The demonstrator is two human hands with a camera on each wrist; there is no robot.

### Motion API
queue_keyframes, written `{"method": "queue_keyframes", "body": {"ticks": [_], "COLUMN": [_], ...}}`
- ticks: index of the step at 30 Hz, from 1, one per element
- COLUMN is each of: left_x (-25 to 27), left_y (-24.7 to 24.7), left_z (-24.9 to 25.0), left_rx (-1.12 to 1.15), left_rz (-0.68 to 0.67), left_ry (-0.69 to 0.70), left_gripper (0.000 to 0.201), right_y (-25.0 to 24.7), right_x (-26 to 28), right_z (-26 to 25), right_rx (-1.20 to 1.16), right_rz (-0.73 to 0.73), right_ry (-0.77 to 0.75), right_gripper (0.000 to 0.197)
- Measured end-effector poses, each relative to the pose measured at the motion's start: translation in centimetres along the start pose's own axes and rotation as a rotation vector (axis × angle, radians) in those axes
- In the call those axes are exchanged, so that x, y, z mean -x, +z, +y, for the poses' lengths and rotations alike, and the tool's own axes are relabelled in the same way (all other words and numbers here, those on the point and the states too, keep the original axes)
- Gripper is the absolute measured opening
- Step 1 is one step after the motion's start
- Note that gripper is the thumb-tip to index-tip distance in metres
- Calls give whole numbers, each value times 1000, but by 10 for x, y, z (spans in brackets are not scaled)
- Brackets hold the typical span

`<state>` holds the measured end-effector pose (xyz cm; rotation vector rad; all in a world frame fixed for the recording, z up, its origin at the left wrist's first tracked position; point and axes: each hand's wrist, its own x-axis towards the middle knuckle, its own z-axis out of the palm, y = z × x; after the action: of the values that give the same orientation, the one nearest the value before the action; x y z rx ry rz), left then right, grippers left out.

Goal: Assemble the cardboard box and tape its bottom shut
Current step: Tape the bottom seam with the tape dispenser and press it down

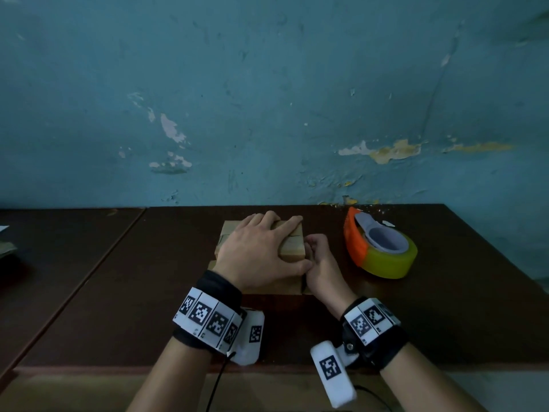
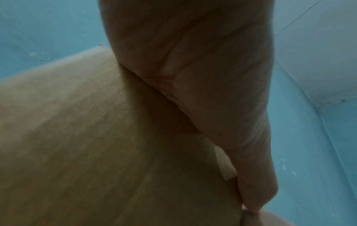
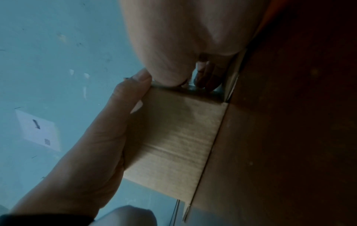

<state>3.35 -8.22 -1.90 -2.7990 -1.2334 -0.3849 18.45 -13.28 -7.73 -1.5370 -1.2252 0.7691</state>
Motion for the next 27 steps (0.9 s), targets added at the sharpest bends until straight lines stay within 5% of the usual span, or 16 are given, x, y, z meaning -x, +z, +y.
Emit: {"method": "queue_keyframes", "body": {"ticks": [6, 13, 21, 27], "left_x": [-1, 0, 2, 3], "left_y": [1, -2, -4, -4], "left_z": [-1, -1, 3, 0], "left_rx": [5, 6, 7, 94], "left_rz": [3, 13, 36, 24], "left_ry": [0, 13, 7, 52], "left_gripper": [92, 91, 105, 97], "right_y": [-3, -8, -12, -17], "right_x": [1, -5, -14, -20], "right_z": [-8, -9, -11, -10], "right_rx": [175, 90, 330, 174], "right_rz": [-96, -51, -201, -196], "right_ry": [70, 45, 104, 84], "right_gripper": [36, 15, 40, 25]}}
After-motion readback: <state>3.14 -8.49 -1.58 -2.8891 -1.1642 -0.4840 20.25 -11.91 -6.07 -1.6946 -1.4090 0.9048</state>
